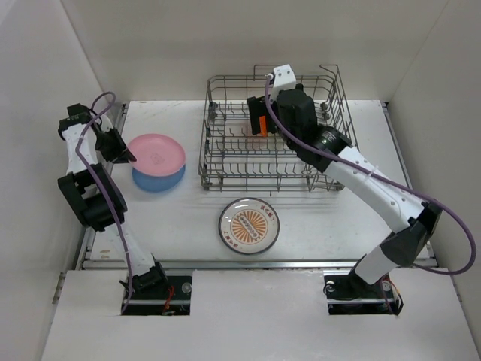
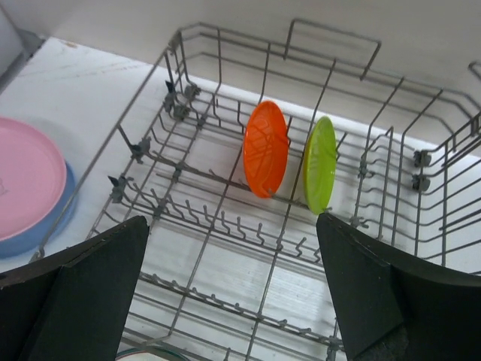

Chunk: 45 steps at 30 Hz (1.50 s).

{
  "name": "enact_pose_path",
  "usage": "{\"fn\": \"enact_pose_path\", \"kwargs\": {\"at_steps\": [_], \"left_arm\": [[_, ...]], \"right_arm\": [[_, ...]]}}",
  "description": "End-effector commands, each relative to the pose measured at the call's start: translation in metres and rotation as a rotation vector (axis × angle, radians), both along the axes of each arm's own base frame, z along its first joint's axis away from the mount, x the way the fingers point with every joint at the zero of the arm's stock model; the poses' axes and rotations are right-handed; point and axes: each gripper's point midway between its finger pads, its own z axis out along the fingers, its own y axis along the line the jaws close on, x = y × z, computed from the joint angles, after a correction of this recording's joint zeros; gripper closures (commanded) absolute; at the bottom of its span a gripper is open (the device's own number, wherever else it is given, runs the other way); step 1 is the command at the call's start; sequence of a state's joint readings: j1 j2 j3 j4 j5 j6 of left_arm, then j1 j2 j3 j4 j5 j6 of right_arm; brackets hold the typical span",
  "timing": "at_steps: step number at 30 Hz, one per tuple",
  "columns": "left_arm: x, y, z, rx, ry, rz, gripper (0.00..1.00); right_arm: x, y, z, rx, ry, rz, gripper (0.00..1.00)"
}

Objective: Unload the plates from the dish rack

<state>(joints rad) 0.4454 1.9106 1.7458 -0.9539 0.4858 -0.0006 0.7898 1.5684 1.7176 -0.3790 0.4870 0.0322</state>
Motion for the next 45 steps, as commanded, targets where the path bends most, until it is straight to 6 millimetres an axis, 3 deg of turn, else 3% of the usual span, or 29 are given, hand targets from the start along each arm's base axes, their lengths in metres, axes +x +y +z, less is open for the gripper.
{"fn": "enact_pose_path", "kwargs": {"at_steps": [1,6,8,10,11,13,14,15,17,18,23,24,25,30,33,37,38,40,41,42,45], "left_arm": [[0.007,0.005,-0.016,0.000,0.010,-0.004,1.00],[-0.003,0.012,-0.050,0.026,0.115,-0.003,1.00],[-0.010,0.013,-0.061,0.033,0.154,0.002,0.92],[-0.011,0.010,-0.064,0.014,0.164,-0.012,0.73],[-0.013,0.008,-0.067,-0.002,0.178,-0.015,0.49],[-0.013,0.008,-0.065,-0.003,0.179,-0.016,0.39],[-0.015,0.007,-0.065,-0.007,0.187,-0.016,0.36],[-0.013,0.008,-0.062,-0.003,0.179,-0.016,0.32],[-0.016,0.009,-0.059,0.012,0.185,-0.012,0.30],[-0.017,0.011,-0.060,0.026,0.187,-0.020,0.28],[-0.019,0.016,-0.036,0.099,0.151,-0.033,0.27],[-0.019,0.016,-0.032,0.103,0.141,-0.033,0.27],[-0.019,0.016,-0.027,0.105,0.132,-0.023,0.27],[-0.025,0.013,-0.012,0.120,0.101,-0.021,0.26],[-0.027,0.019,-0.014,0.153,0.113,-0.020,0.26],[-0.027,0.018,-0.012,0.152,0.115,-0.020,0.26],[-0.027,0.018,-0.012,0.152,0.115,-0.020,0.26],[-0.027,0.018,-0.012,0.152,0.115,-0.020,0.26],[-0.028,0.020,-0.012,0.160,0.119,-0.017,0.26],[-0.028,0.020,-0.012,0.160,0.119,-0.017,0.27],[-0.027,0.018,-0.012,0.148,0.117,-0.010,0.27]], "right_arm": [[-0.007,0.015,-0.001,0.067,0.067,0.087,0.01],[0.013,0.004,-0.018,0.095,0.107,0.030,0.01],[0.025,-0.001,-0.017,0.115,0.113,0.027,0.01],[0.035,-0.005,-0.009,0.144,0.103,0.025,0.01],[0.042,-0.004,-0.015,0.152,0.117,0.023,0.01],[0.054,-0.007,-0.020,0.169,0.136,0.000,0.01],[0.065,-0.015,-0.013,0.190,0.130,-0.017,0.01],[0.077,-0.015,-0.027,0.184,0.163,-0.030,0.02],[0.095,-0.024,-0.024,0.206,0.173,-0.063,0.05],[0.108,-0.021,-0.044,0.181,0.200,-0.087,0.05],[0.159,-0.039,-0.087,0.129,0.245,-0.209,0.12],[0.164,-0.042,-0.092,0.117,0.244,-0.237,0.14],[0.172,-0.041,-0.115,0.083,0.268,-0.254,0.15],[0.188,-0.038,-0.152,0.010,0.291,-0.255,0.25],[0.197,-0.045,-0.179,-0.029,0.312,-0.290,0.33],[0.197,-0.049,-0.191,-0.062,0.325,-0.303,0.50],[0.198,-0.049,-0.193,-0.060,0.322,-0.303,0.63],[0.199,-0.051,-0.184,-0.077,0.298,-0.303,0.78],[0.199,-0.054,-0.183,-0.082,0.293,-0.319,0.94],[0.199,-0.062,-0.175,-0.100,0.273,-0.347,1.00],[0.200,-0.067,-0.157,-0.125,0.228,-0.354,1.00]]}}
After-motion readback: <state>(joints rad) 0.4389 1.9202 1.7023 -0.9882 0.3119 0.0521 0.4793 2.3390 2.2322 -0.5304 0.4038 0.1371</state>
